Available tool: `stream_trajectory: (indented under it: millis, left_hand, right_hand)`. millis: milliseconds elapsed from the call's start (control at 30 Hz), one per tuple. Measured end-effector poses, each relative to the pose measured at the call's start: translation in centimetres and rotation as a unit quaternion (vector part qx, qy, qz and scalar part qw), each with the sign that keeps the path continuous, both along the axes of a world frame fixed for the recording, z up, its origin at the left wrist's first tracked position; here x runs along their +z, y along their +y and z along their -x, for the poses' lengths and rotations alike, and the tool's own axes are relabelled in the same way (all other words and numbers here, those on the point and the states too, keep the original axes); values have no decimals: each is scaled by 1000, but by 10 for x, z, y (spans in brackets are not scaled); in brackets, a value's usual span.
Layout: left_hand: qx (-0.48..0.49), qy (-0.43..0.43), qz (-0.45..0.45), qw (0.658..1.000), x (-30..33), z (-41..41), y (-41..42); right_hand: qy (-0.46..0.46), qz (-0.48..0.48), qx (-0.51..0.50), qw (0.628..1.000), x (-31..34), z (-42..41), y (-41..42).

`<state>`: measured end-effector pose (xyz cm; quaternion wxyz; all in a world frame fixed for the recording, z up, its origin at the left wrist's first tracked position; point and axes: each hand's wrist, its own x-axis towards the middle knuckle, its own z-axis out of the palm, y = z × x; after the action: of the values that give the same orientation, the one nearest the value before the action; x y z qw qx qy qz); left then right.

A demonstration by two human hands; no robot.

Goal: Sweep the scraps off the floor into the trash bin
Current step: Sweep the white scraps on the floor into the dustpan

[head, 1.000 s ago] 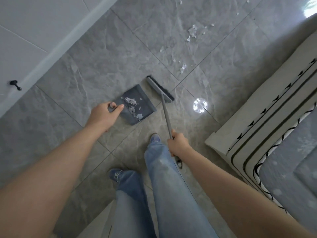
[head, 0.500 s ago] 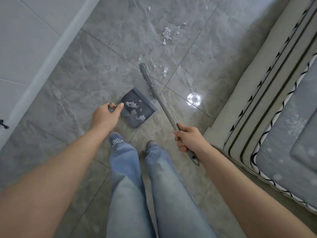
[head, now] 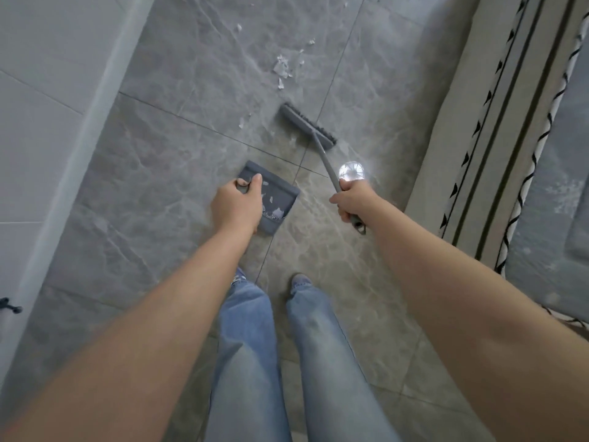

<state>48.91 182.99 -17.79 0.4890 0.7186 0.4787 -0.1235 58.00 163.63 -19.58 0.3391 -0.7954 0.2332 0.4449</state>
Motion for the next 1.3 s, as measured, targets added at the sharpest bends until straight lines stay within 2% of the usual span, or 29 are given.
stream_trajectory:
  millis: [100, 233, 333, 467, 567, 633, 767, 867, 933, 1033, 1100, 1167, 1233, 1300]
  left_hand:
    - [-7, 2, -14, 1000, 3, -6, 1]
    - [-17, 3, -15, 1000, 8, -7, 3]
    - [-16, -8, -7, 1000, 12, -5, 4]
    - [-11, -9, 1, 1000, 11, 1, 2]
    - [-16, -7, 6, 1000, 11, 4, 5]
    - [-18, -10, 9, 1000, 10, 5, 7]
    - [-30, -12, 17, 999, 9, 1, 8]
    - [-108, -18, 5, 994, 12, -9, 8]
    - [-215, -30, -14, 976, 14, -16, 6]
    - [-402, -7, -36, 915, 12, -29, 5]
    - [-475, 10, -34, 879, 10, -37, 2]
    - [-497, 12, -38, 867, 8, -44, -4]
    - [-495, -5, -41, 868, 7, -45, -13]
    - [-500, -14, -51, 865, 4, -46, -29]
  right_hand:
    - [32, -11, -2, 999, 9, 18, 0]
    - [77, -73, -112, 988, 34, 53, -12]
    - [74, -103, -136, 983, 51, 62, -7]
    - [27, -59, -86, 994, 39, 49, 8]
    - [36, -57, -124, 990, 25, 54, 24]
    - [74, -90, -197, 973, 21, 67, 32]
    - [108, -174, -360, 910, 33, 101, 26]
    - [50, -158, -407, 898, 38, 130, 14]
    - [6, -118, -412, 904, 35, 139, 1]
    - [-30, -48, -421, 905, 25, 130, -20]
    - [-45, 12, -433, 900, 14, 115, -36]
    - [-39, 58, -453, 889, -1, 96, -52]
    - [-15, 63, -484, 872, -11, 79, -68]
    - [26, 65, -472, 879, -21, 71, -76]
